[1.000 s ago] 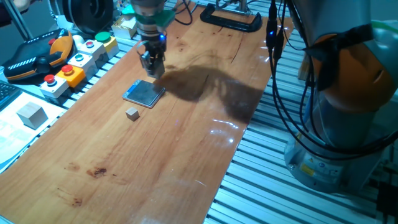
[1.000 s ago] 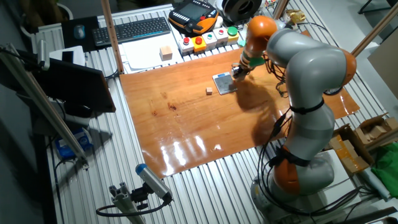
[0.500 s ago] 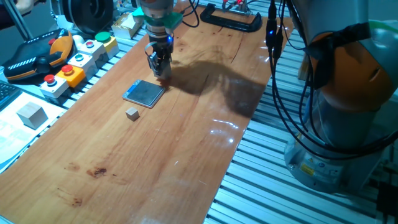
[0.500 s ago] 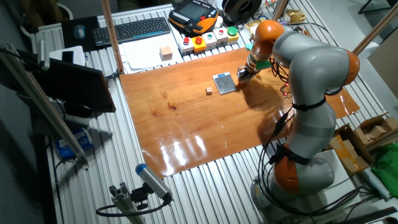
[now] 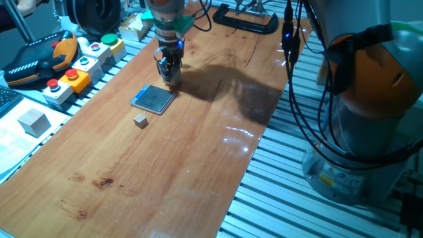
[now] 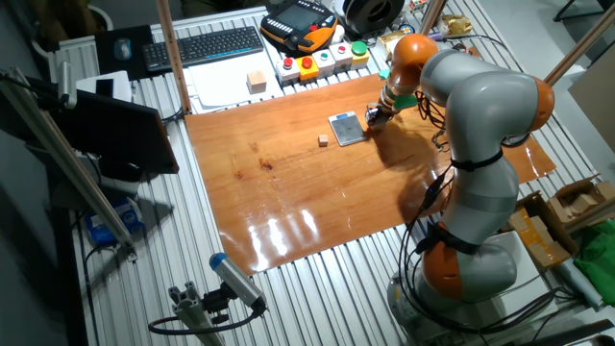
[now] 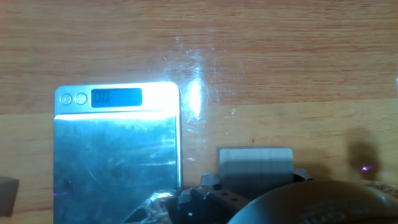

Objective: Remove the object from the scale

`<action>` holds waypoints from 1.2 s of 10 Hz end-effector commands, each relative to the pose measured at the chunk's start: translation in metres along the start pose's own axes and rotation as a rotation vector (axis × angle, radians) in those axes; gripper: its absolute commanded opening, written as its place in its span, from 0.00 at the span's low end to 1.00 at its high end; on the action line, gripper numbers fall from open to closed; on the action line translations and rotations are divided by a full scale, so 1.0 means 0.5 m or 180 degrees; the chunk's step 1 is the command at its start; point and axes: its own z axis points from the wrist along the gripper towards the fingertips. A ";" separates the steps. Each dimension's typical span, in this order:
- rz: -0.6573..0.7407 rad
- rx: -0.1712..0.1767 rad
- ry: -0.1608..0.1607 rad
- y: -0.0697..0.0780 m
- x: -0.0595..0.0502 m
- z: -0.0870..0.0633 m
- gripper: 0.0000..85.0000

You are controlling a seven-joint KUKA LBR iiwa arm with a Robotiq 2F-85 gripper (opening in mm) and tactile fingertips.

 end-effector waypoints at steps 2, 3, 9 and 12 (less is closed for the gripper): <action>0.0031 0.0002 -0.0023 0.001 0.000 0.001 0.59; 0.0046 -0.0003 -0.0042 0.001 -0.001 0.004 0.73; 0.0053 0.0021 -0.0077 0.001 -0.006 -0.009 0.83; 0.0063 0.0055 -0.0072 0.014 -0.014 -0.050 0.79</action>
